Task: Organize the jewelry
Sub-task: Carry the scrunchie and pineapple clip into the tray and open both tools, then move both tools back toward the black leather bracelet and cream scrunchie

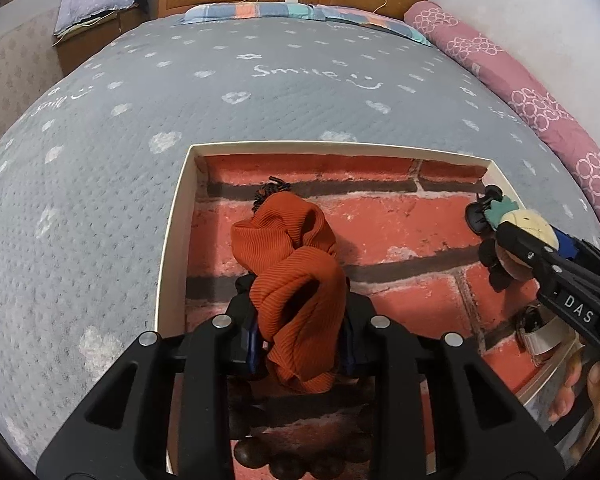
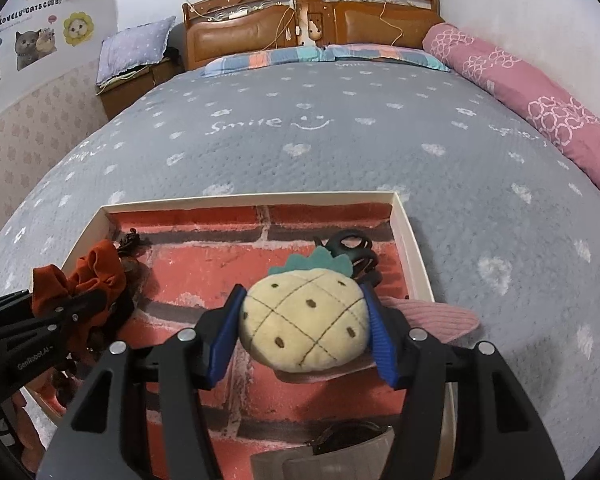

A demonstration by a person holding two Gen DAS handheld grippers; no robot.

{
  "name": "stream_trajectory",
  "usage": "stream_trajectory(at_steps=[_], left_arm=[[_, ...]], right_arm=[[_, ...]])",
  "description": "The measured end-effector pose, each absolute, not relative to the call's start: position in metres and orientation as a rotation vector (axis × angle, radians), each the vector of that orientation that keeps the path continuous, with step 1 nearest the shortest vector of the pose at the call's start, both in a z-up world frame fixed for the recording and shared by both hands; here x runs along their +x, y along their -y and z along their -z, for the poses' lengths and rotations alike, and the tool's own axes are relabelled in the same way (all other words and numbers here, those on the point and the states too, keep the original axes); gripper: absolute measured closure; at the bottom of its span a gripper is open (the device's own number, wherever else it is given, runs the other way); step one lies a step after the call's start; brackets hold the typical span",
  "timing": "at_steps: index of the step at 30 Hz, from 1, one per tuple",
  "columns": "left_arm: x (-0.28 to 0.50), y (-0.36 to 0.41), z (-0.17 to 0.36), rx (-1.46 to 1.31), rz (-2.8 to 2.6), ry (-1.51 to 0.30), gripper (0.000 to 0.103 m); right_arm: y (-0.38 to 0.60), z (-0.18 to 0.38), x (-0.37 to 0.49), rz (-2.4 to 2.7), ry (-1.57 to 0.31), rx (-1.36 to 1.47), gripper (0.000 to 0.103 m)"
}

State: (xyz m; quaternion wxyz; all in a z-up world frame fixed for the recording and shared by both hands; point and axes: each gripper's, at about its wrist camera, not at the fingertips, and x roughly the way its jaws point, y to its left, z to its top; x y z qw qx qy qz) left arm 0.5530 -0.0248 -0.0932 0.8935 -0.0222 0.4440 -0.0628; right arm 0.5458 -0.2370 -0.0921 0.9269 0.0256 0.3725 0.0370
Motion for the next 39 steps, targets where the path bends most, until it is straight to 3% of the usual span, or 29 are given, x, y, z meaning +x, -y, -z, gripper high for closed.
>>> stream_trajectory(at_steps=[7, 9, 13, 18, 24, 31, 39], left_arm=[[0.55, 0.023, 0.093, -0.047, 0.117, -0.909, 0.062], [0.547, 0.021, 0.09, -0.042, 0.109, -0.903, 0.057], [0.535, 0.017, 0.075, -0.063, 0.118, -0.89, 0.051], [0.501, 0.018, 0.036, -0.027, 0.11, -0.812, 0.026], [0.452, 0.021, 0.002, -0.055, 0.141, -0.755, 0.007], [0.405, 0.039, 0.008, -0.063, 0.168, -0.778, 0.005], [0.373, 0.067, 0.05, -0.039, 0.161, -0.835, 0.005]], right_arm=[[0.223, 0.092, 0.543, -0.102, -0.76, 0.024, 0.043], [0.224, 0.088, 0.539, -0.113, -0.758, 0.029, 0.033], [0.238, 0.061, 0.52, -0.128, -0.715, 0.024, 0.028], [0.276, 0.019, 0.485, -0.119, -0.644, 0.02, 0.018], [0.328, -0.003, 0.433, -0.072, -0.621, 0.028, 0.013], [0.372, 0.012, 0.396, -0.019, -0.648, 0.086, 0.012], [0.39, 0.058, 0.382, 0.039, -0.702, 0.079, 0.012]])
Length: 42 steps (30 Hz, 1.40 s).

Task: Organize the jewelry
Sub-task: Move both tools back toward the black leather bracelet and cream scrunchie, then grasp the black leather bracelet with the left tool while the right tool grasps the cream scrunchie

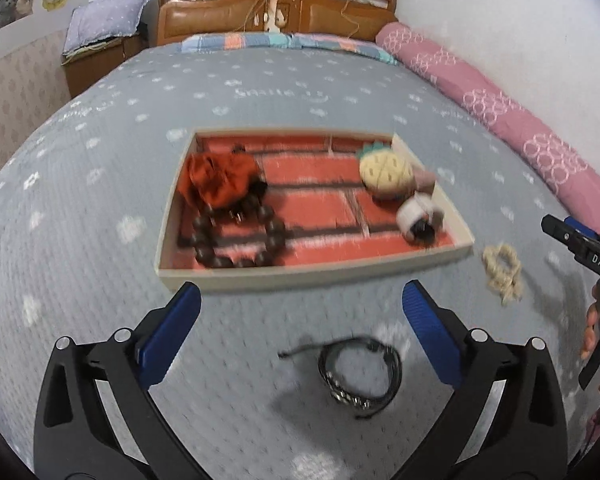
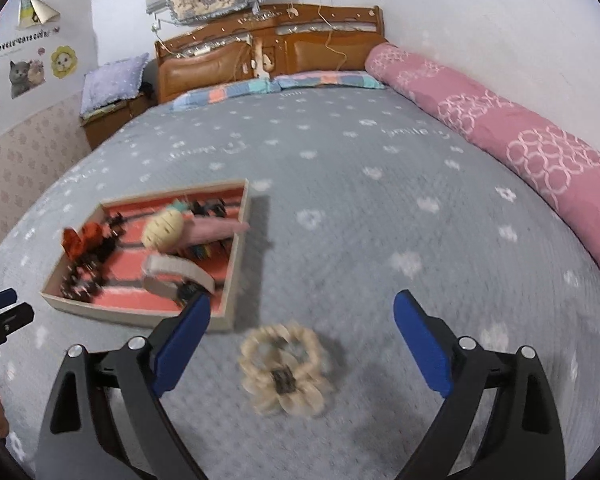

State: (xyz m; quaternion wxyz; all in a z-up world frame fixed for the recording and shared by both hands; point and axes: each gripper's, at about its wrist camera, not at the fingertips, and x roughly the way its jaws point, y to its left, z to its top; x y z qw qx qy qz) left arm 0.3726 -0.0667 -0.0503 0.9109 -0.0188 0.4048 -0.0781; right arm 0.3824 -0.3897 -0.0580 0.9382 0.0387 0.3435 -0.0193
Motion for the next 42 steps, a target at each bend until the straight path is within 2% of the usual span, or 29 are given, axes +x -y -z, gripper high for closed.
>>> stream_trajectory(at_steps=[9, 22, 24, 26, 28, 30, 35, 39, 42], left_arm=[[0.371, 0.069, 0.094, -0.034, 0.133, -0.907, 0.005], [0.372, 0.074, 0.126, -0.018, 0.132, -0.97, 0.007], [0.371, 0.075, 0.126, -0.015, 0.132, -0.969, 0.012], [0.369, 0.077, 0.126, -0.005, 0.135, -0.969, 0.017], [0.368, 0.078, 0.126, 0.01, 0.135, -0.971, 0.028], [0.368, 0.077, 0.126, 0.005, 0.133, -0.97, 0.038], [0.37, 0.075, 0.124, 0.002, 0.126, -0.974, 0.059], [0.372, 0.073, 0.123, -0.001, 0.135, -0.98, 0.087], [0.373, 0.07, 0.122, -0.012, 0.147, -0.98, 0.093]], right_arm=[[0.404, 0.105, 0.386, 0.095, -0.768, 0.075, 0.012], [0.391, 0.123, 0.399, 0.101, -0.819, -0.009, 0.014], [0.389, 0.126, 0.402, 0.09, -0.838, -0.017, 0.024], [0.389, 0.128, 0.403, 0.083, -0.843, -0.012, 0.029], [0.39, 0.128, 0.403, 0.072, -0.845, 0.0, 0.042], [0.391, 0.129, 0.404, 0.068, -0.85, 0.01, 0.061], [0.39, 0.128, 0.402, 0.058, -0.845, 0.015, 0.08], [0.386, 0.125, 0.399, 0.058, -0.835, -0.005, 0.084], [0.383, 0.122, 0.396, 0.057, -0.829, -0.018, 0.086]])
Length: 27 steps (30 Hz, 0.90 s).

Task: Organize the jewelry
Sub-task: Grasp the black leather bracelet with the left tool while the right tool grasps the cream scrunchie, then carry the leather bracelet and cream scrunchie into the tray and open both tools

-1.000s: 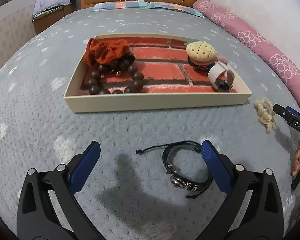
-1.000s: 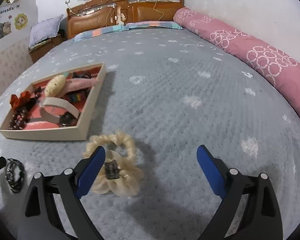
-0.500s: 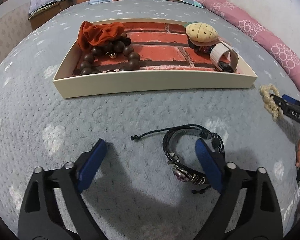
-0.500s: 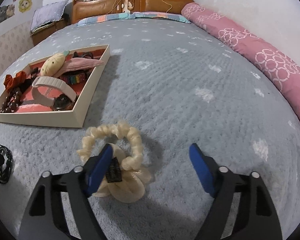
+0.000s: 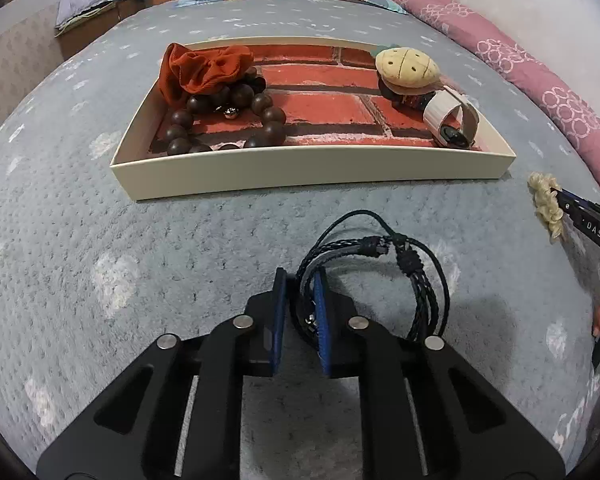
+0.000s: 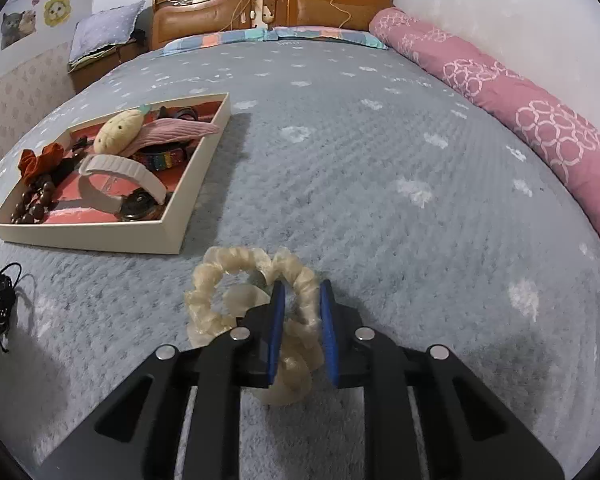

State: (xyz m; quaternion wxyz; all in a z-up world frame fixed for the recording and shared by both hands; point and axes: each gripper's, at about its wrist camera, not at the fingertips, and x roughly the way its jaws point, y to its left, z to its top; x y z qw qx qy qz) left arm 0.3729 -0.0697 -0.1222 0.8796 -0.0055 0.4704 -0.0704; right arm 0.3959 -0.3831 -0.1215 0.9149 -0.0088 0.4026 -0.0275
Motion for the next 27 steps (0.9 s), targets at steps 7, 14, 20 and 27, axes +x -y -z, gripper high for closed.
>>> stream_trajectory(at_steps=[7, 14, 20, 27], left_arm=[[0.372, 0.058, 0.116, -0.055, 0.172, -0.967, 0.098], [0.373, 0.042, 0.087, -0.065, 0.176, -0.916, 0.098], [0.388, 0.022, 0.055, -0.074, 0.162, -0.869, 0.098], [0.432, 0.006, 0.039, -0.044, 0.101, -0.847, 0.098]], right_arm=[[0.383, 0.109, 0.388, 0.058, -0.812, -0.018, 0.088], [0.375, 0.079, 0.381, 0.036, -0.751, -0.013, 0.092], [0.347, 0.046, 0.384, -0.024, -0.686, -0.018, 0.092], [0.298, 0.014, 0.406, -0.121, -0.628, -0.003, 0.092]])
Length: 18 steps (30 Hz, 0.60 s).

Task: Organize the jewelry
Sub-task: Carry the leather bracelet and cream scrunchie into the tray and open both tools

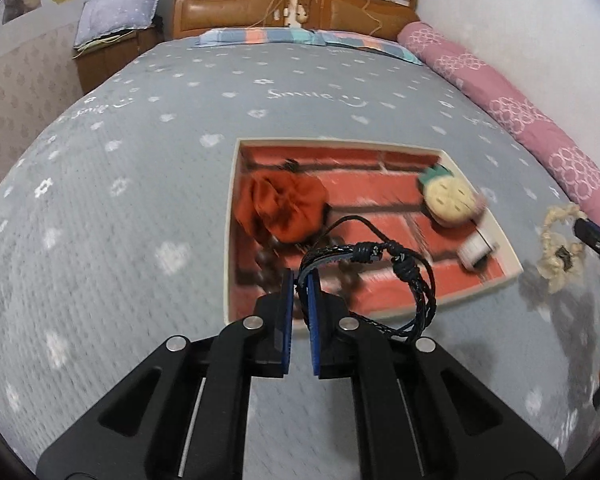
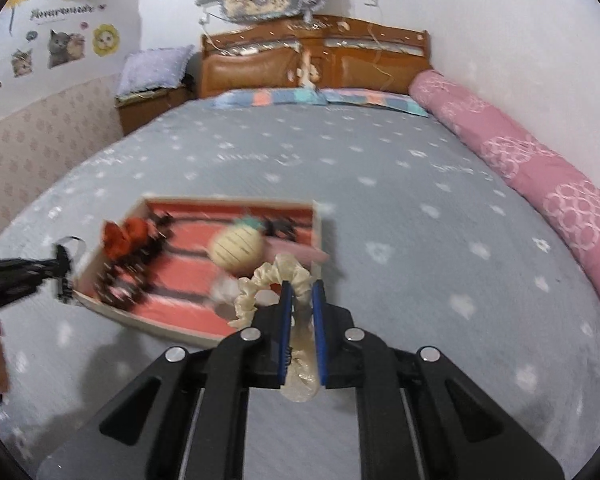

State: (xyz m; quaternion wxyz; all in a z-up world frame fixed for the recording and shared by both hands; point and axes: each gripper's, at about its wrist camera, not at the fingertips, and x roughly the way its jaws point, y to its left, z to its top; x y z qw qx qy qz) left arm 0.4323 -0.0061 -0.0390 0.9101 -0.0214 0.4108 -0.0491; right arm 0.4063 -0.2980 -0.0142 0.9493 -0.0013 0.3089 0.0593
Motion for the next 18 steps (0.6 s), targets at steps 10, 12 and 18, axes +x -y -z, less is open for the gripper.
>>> stream_trajectory(at_steps=[10, 12, 18], left_arm=[[0.472, 0.0, 0.068, 0.016, 0.053, -0.879, 0.097], [0.476, -0.003, 0.077, 0.014, 0.047, -0.889, 0.097], [0.481, -0.004, 0.086, 0.011, 0.043, -0.89, 0.097]], right_arm=[[0.225, 0.044, 0.452, -0.214, -0.681, -0.001, 0.092], [0.22, 0.057, 0.459, -0.224, -0.703, 0.012, 0.092], [0.211, 0.082, 0.464, -0.233, -0.747, 0.006, 0.092]])
